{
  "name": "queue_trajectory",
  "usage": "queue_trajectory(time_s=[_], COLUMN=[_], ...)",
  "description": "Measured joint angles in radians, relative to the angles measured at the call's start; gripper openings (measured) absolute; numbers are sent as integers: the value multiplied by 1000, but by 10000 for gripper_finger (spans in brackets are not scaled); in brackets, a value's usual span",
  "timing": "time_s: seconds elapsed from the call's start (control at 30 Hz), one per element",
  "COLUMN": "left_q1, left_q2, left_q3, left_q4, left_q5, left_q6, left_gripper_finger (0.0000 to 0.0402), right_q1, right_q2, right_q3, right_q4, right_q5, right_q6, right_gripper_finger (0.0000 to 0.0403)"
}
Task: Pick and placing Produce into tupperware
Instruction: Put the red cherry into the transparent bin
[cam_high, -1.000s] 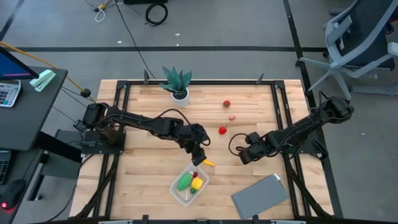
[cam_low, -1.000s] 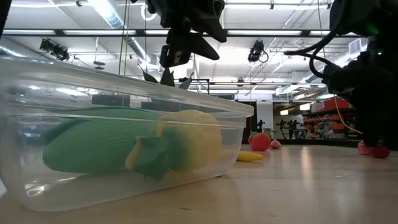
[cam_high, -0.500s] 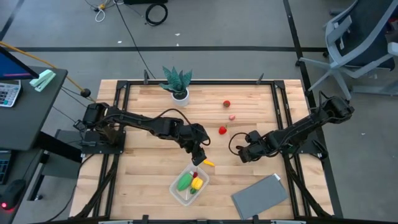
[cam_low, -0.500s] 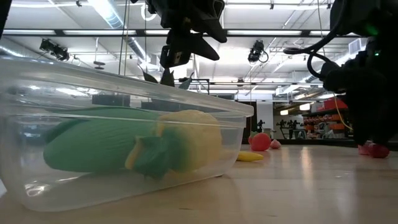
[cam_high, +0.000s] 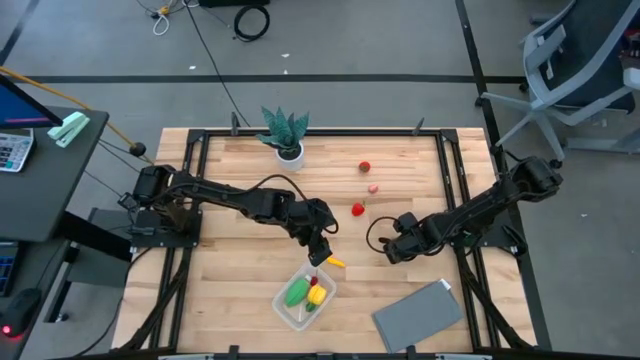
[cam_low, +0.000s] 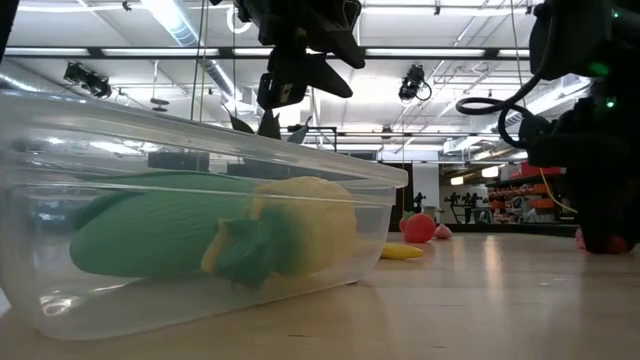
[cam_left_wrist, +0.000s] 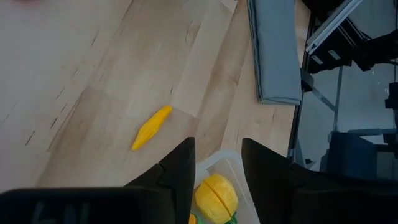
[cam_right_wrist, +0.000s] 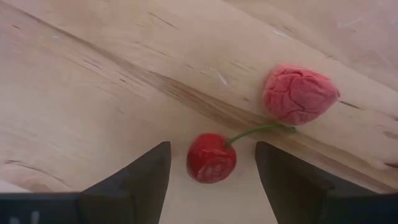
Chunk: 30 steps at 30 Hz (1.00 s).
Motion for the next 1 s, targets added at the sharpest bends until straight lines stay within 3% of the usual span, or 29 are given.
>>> queue_trajectory(time_s=[0.23,0.57,1.0], left_q1=[0,0,0], left_q2=[0,0,0], left_q3=[0,0,0], left_q4=[0,0,1], left_q5=[0,0,-1], left_q6=[0,0,0], left_gripper_finger=[128,134,128], right_q1=[1,0,0], right_q2=[4,4,3], right_q3=[1,-1,87], right_q4=[0,62,319], right_q5=[12,14,71], right_q6=[28,41,6], right_gripper_finger=[237,178,119])
